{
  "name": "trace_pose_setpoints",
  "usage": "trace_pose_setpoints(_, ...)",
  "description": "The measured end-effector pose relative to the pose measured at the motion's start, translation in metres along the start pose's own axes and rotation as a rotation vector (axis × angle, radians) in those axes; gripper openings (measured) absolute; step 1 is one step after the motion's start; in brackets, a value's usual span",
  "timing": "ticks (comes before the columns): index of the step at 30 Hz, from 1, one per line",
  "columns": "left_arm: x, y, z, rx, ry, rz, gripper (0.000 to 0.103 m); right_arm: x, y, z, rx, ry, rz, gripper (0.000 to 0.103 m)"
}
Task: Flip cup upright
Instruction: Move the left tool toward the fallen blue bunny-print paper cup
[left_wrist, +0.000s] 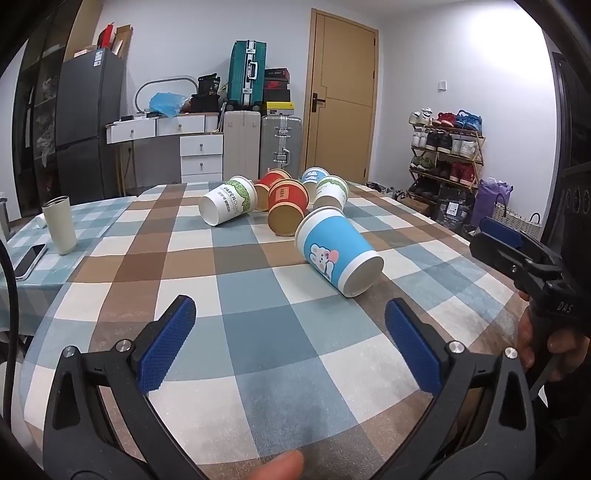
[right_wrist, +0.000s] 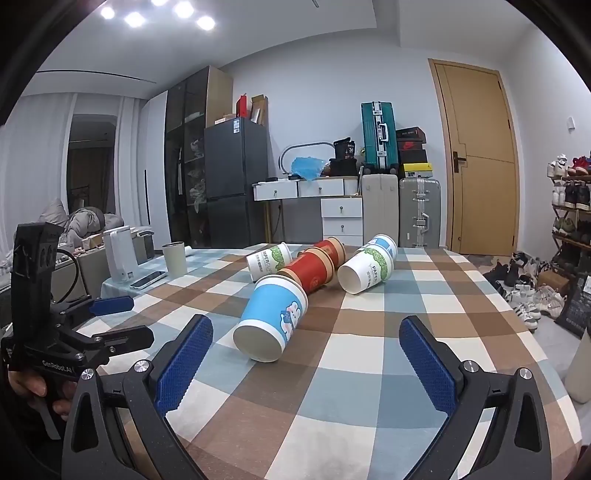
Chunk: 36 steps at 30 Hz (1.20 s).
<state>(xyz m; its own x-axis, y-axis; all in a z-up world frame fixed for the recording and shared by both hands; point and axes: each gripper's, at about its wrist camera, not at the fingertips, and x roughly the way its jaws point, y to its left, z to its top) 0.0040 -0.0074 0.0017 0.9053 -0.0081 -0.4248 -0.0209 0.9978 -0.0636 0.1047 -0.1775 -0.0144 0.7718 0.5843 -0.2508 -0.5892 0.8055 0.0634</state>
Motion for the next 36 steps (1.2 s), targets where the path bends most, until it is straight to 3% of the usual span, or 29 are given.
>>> trace_pose_setpoints(36, 0.007, -0.009, 0.012, -0.023, 0.015, 0.002, 0.102, 0.007, -0.011, -0.001, 0.000, 0.031, -0.025, 0.103)
